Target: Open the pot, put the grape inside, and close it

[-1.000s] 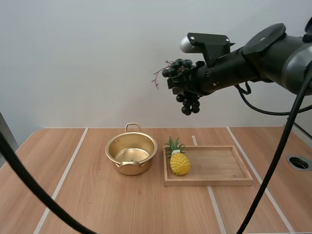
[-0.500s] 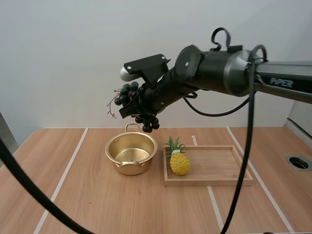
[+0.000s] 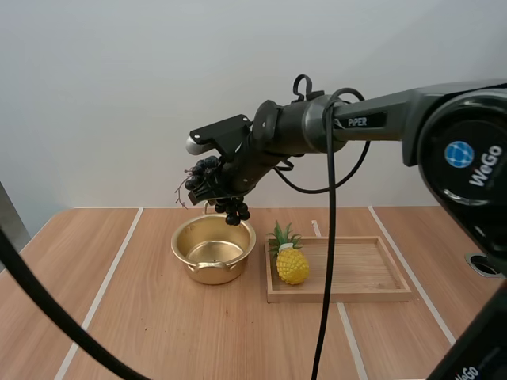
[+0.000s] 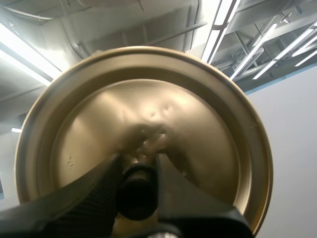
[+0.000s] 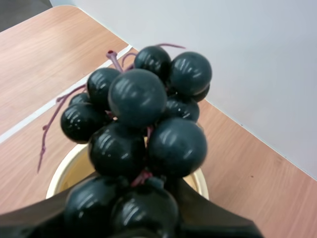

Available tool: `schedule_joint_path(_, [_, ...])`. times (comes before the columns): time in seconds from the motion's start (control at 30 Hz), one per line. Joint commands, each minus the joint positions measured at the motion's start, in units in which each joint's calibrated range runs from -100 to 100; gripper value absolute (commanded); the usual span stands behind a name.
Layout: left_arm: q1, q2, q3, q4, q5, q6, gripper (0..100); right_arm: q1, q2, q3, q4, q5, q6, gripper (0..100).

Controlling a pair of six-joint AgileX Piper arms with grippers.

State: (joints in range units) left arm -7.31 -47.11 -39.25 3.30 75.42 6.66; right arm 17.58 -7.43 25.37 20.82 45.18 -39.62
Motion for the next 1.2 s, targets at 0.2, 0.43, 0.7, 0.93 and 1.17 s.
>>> schedule_joint_path(0.2, [-0.05, -0.2, -0.3, 0.8, -0.6, -0.3, 0, 0.1, 6.4, -2.3, -0.2, 0.5, 0.1, 0])
schedule_joint_path(0.43, [-0.05, -0.2, -0.3, 0.8, -0.6, -0.3, 0, 1.1, 10.8, -2.3, -0.2, 0.7, -0.6, 0])
schedule_joint_path(0.7, [-0.05, -0.2, -0.3, 1.7, 1.0, -0.3, 0, 2.8, 13.8, -2.3, -1.1, 6.1, -0.6, 0])
schedule_joint_path(0.93, [-0.05, -0.2, -0.3, 1.7, 1.3, -0.3, 0, 2.8, 13.9, -2.3, -7.8, 9.0, 2.0, 0])
schedule_joint_path(1.17, [-0.05, -0.2, -0.3, 1.7, 1.5, -0.3, 0, 2.8, 15.2, -2.3, -10.5, 9.7, 3.1, 0])
